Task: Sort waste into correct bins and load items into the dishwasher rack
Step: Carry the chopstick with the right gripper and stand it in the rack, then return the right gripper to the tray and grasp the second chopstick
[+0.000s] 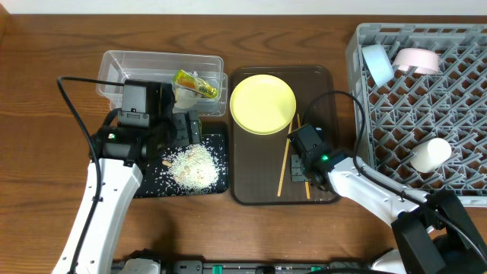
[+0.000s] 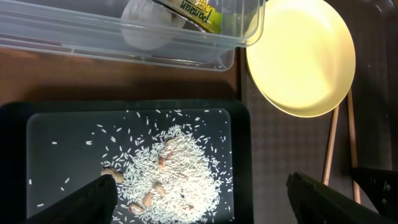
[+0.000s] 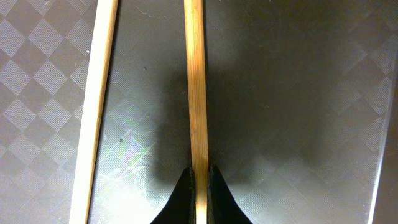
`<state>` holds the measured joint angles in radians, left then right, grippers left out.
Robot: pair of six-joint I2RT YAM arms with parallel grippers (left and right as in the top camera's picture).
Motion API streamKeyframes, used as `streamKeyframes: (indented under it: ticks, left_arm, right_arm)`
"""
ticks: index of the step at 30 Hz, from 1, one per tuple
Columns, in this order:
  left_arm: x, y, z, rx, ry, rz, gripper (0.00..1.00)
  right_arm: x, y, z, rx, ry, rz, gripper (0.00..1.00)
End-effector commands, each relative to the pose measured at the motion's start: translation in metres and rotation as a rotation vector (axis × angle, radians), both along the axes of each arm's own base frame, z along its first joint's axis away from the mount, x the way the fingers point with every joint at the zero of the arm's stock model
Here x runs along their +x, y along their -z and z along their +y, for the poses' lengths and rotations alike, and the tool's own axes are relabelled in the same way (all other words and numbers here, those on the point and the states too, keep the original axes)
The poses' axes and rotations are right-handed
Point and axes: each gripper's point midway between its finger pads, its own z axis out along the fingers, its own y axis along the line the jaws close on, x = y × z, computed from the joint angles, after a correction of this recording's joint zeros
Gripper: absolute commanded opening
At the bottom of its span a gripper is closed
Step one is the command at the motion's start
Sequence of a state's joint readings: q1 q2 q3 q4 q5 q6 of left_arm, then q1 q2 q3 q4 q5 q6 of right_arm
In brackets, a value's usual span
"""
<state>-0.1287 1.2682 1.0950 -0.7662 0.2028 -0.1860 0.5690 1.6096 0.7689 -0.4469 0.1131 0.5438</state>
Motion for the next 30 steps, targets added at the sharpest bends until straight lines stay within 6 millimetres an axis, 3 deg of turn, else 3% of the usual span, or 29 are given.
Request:
streamKeyframes:
  ticks: [1,4,7,11,14,20,22,27,30]
  left_arm:
    - [0.001,-0.001,0.002,0.004,-0.008,0.001,0.89]
    - [0.001,-0.001,0.002,0.004,-0.008,0.001,0.89]
    - [0.001,-0.001,0.002,0.004,-0.008,0.002,0.89]
    - [0.001,-0.001,0.002,0.004,-0.008,0.001,0.89]
    - [0.001,-0.001,0.002,0.004,-0.008,0.001,0.89]
    - [0.001,-0.001,0.002,0.004,-0.008,0.001,0.89]
    - [0.002,-0.001,0.002,0.004,-0.008,0.001,0.89]
    - [0.002,-0.001,0.002,0.004,-0.008,0.001,0.89]
    - [0.002,-0.001,0.002,0.004,-0.008,0.001,0.89]
  right_arm:
    - [-0.009,0.004,-0.002,-0.010,-0.013,0.031,0.01]
    - [0.004,-0.019,-0.004,0.002,-0.018,-0.007,0.01]
    - [0.024,-0.057,-0.014,0.003,-0.047,-0.071,0.01]
    - [0.047,-0.109,-0.051,-0.026,-0.042,-0.136,0.01]
    - [0.057,-0.130,-0.088,-0.067,-0.019,-0.147,0.01]
    - [0.053,-0.128,-0.155,-0.127,0.065,-0.083,0.01]
    - [0.051,-0.123,-0.166,-0.125,0.088,-0.059,0.01]
    - [0.051,-0.106,-0.171,-0.098,0.074,-0.004,0.01]
    - [0.059,-0.102,-0.170,-0.092,0.078,-0.018,0.09]
